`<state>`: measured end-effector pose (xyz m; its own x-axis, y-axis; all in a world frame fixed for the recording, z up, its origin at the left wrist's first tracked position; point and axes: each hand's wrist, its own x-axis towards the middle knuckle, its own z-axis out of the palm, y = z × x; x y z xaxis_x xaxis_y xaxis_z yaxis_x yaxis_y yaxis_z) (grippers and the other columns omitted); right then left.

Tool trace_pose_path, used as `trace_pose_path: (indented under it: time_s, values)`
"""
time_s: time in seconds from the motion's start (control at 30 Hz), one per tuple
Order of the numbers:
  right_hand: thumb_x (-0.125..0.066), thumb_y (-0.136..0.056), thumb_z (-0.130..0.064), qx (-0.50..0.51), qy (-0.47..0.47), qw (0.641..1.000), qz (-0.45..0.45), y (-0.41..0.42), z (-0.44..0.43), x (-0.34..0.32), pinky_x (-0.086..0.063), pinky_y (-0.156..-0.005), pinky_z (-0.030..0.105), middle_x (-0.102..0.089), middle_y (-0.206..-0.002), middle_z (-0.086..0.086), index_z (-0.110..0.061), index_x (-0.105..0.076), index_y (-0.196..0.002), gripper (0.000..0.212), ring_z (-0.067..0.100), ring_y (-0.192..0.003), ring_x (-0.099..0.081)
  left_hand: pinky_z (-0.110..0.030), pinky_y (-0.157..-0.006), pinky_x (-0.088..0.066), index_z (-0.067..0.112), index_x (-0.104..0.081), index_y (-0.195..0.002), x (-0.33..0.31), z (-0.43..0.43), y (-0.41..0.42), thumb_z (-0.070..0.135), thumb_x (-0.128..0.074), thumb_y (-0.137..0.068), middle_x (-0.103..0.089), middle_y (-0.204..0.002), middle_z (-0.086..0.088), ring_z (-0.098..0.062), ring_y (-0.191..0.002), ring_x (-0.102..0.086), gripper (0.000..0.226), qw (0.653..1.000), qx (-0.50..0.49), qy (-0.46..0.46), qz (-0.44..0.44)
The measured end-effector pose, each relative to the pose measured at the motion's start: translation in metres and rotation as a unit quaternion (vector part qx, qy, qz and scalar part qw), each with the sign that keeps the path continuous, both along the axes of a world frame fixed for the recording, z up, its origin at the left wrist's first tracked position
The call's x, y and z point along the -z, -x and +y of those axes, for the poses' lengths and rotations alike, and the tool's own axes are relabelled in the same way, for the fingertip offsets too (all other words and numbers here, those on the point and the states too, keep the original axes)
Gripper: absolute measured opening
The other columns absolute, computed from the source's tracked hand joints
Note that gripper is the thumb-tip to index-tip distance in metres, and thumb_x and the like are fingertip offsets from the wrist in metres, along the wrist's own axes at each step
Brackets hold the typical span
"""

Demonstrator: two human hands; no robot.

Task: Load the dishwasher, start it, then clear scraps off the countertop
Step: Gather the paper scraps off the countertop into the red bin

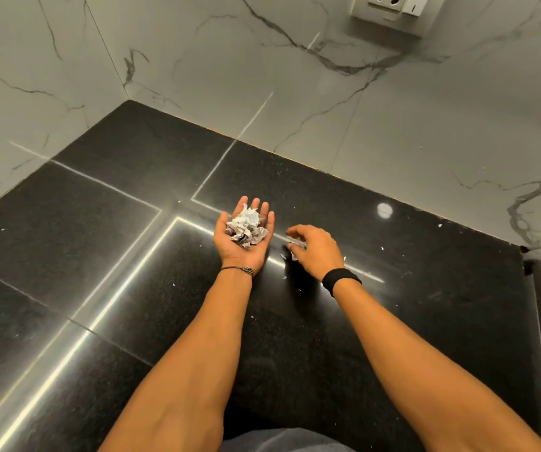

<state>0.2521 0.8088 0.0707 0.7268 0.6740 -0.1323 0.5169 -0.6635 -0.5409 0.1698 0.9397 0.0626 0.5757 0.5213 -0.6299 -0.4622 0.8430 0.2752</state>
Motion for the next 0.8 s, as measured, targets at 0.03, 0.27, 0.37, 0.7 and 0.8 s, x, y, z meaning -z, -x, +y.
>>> trace_pose_path:
  time_s: [0.03, 0.27, 0.37, 0.7, 0.8]
  values:
    - [-0.066, -0.094, -0.030, -0.001, 0.028, 0.999, -0.019, 0.003, -0.003, 0.002, -0.049, -0.099, 0.039, -0.067, -0.124, 0.000, -0.024, -0.064, -0.127, 0.034, 0.022, -0.119, -0.057, -0.049, -0.110, -0.044, 0.012, -0.058, -0.140, 0.003, 0.001, 0.002, 0.046, -0.038, -0.102, -0.059, -0.141, -0.017, -0.034, -0.127, -0.059, 0.054, 0.999, 0.006, 0.004, -0.046]
    - [-0.073, -0.086, -0.044, -0.015, 0.061, 0.998, -0.028, 0.030, -0.005, 0.022, -0.039, -0.102, 0.036, -0.057, -0.125, 0.008, -0.018, -0.059, -0.133, 0.056, 0.030, -0.120, -0.051, -0.050, -0.110, -0.044, 0.011, -0.061, -0.136, 0.014, 0.005, 0.029, 0.045, -0.041, -0.101, -0.062, -0.137, -0.017, -0.035, -0.123, -0.062, 0.052, 0.994, 0.028, -0.025, -0.104]
    - [-0.073, -0.086, -0.040, -0.049, 0.060, 0.996, -0.050, 0.042, 0.007, 0.027, -0.039, -0.098, 0.035, -0.059, -0.120, 0.009, -0.016, -0.061, -0.125, 0.047, 0.031, -0.114, -0.052, -0.050, -0.108, -0.046, 0.011, -0.061, -0.135, 0.015, 0.011, 0.046, 0.045, -0.042, -0.101, -0.063, -0.135, -0.017, -0.036, -0.119, -0.063, 0.052, 0.993, 0.029, -0.027, -0.109]
    - [-0.055, -0.097, -0.020, -0.122, 0.091, 0.977, -0.148, 0.057, 0.026, 0.031, -0.050, -0.083, 0.040, -0.065, -0.104, 0.009, -0.012, -0.072, -0.107, 0.021, 0.031, -0.101, -0.060, -0.050, -0.107, -0.046, 0.011, -0.061, -0.134, 0.013, 0.034, 0.076, 0.046, -0.039, -0.102, -0.062, -0.138, -0.017, -0.035, -0.124, -0.061, 0.053, 0.994, 0.038, -0.037, -0.097]
    - [-0.056, -0.097, -0.018, -0.090, 0.081, 0.985, -0.126, 0.058, 0.027, 0.030, -0.050, -0.084, 0.039, -0.067, -0.104, 0.009, -0.013, -0.073, -0.105, 0.020, 0.031, -0.101, -0.062, -0.050, -0.106, -0.047, 0.011, -0.061, -0.135, 0.014, 0.035, 0.077, 0.047, -0.039, -0.102, -0.062, -0.137, -0.017, -0.035, -0.123, -0.062, 0.054, 0.993, 0.051, -0.034, -0.098]
